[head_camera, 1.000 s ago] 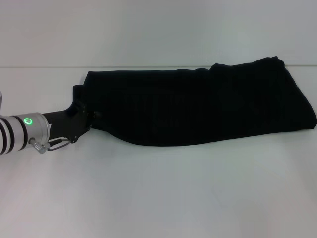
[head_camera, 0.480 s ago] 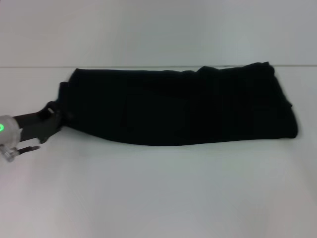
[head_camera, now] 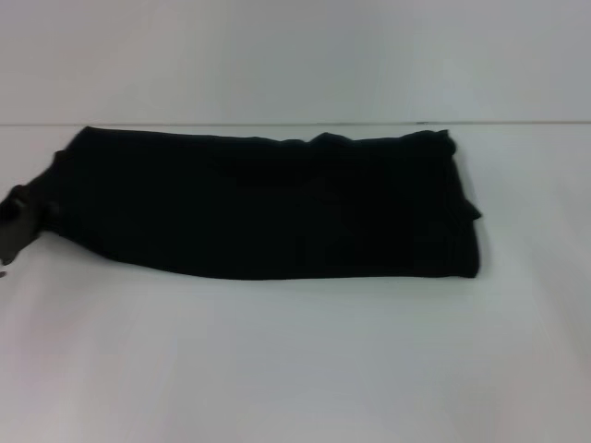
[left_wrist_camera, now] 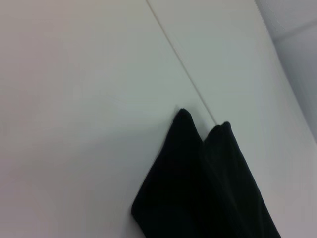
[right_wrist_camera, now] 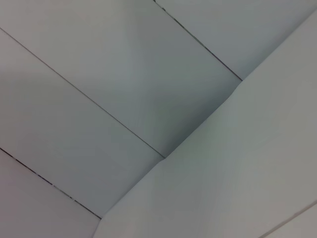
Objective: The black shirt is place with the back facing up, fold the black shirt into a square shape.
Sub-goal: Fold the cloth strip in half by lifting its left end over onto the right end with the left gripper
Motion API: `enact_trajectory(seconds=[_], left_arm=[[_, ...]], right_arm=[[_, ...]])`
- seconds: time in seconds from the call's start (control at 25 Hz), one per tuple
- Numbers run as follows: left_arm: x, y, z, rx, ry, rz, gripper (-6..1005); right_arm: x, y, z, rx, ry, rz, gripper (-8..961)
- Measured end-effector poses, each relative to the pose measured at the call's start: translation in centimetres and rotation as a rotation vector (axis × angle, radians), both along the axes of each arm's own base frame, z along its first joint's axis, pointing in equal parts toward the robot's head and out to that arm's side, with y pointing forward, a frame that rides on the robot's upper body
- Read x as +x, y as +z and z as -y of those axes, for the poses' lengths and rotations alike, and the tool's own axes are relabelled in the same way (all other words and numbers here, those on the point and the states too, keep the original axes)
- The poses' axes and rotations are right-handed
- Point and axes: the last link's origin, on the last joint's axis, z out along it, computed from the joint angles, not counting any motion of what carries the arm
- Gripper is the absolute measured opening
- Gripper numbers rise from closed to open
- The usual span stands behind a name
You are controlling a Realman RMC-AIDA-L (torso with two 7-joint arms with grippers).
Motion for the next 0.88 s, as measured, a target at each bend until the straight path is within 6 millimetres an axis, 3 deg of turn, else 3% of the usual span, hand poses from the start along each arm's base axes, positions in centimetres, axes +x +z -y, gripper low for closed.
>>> enact_trajectory(seconds=[0.32, 0.64, 0.88], left_arm=[[-2.3, 1.1, 1.7, 0.067, 0.081, 0.001, 74], [-3.0, 2.0, 2.1, 0.097, 0.105, -0.016, 73], [-1.0, 2.3, 1.4, 0.054, 0.013, 0.015, 76]], right_arm=[[0.0, 0.0, 0.1, -0.001, -0.001, 0.001, 670], [0.3, 0.0, 0.3, -0.002, -0.006, 0.004, 670], [0.3, -0.1, 0.4, -0.005, -0.007, 0.002, 670]])
